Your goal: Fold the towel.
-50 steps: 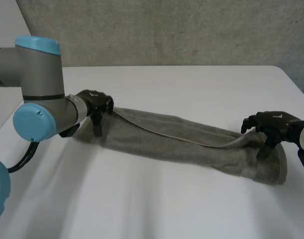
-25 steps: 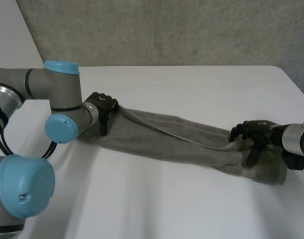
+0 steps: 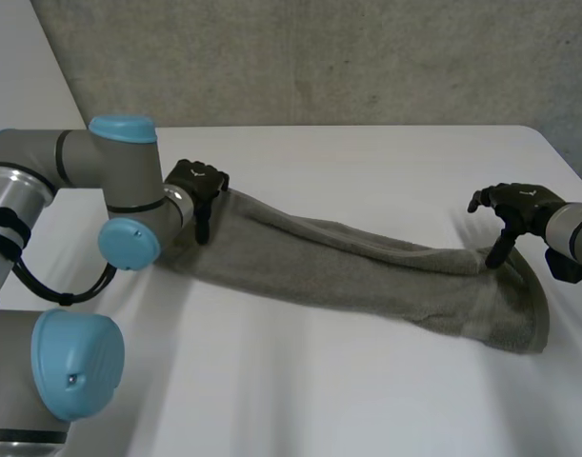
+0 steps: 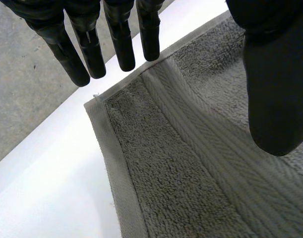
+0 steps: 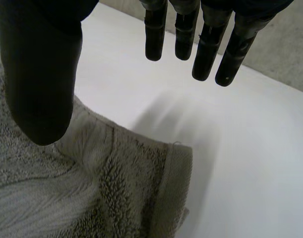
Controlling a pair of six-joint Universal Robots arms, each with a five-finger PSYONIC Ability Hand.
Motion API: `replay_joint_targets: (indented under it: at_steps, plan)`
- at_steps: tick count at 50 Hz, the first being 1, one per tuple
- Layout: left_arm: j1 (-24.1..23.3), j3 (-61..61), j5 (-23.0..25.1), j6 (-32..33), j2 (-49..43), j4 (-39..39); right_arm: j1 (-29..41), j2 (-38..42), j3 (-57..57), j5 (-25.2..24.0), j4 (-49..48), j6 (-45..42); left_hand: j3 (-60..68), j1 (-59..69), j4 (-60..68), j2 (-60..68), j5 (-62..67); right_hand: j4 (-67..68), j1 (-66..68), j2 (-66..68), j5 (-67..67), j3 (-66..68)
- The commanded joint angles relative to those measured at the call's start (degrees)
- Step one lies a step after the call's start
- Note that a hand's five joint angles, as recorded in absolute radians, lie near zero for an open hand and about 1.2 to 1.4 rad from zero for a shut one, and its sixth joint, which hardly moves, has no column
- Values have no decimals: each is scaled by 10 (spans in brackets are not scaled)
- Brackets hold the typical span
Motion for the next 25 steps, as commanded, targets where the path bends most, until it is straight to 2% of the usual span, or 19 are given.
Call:
replay_joint_targets:
  at_steps: [1, 8, 13, 18, 25]
  plan:
    - [1, 3, 2, -27, 22, -45, 5, -75, 39, -11, 34, -4, -38, -45, -50, -50, -128, -20, -28, -27, 0, -30]
    - [1, 2, 4, -61, 48, -71, -3, -139, 97, -12, 57, -27, -26, -33, -38, -38, -116, -9, -16, -15, 12, -18]
    - [0, 0, 15, -65, 72, -98, -3, -203, 189, -10, 66, -109, -9, -16, -22, -21, -100, 22, 14, 15, 42, 12]
    - [-2, -1, 31, -66, 75, -103, -2, -213, 228, -7, 68, -146, -9, -16, -22, -21, -100, 27, 19, 20, 47, 17]
    - [-3, -13, 35, -68, 76, -119, 5, -196, 219, -12, 85, -148, -4, -11, -17, -16, -95, 25, 18, 19, 45, 15]
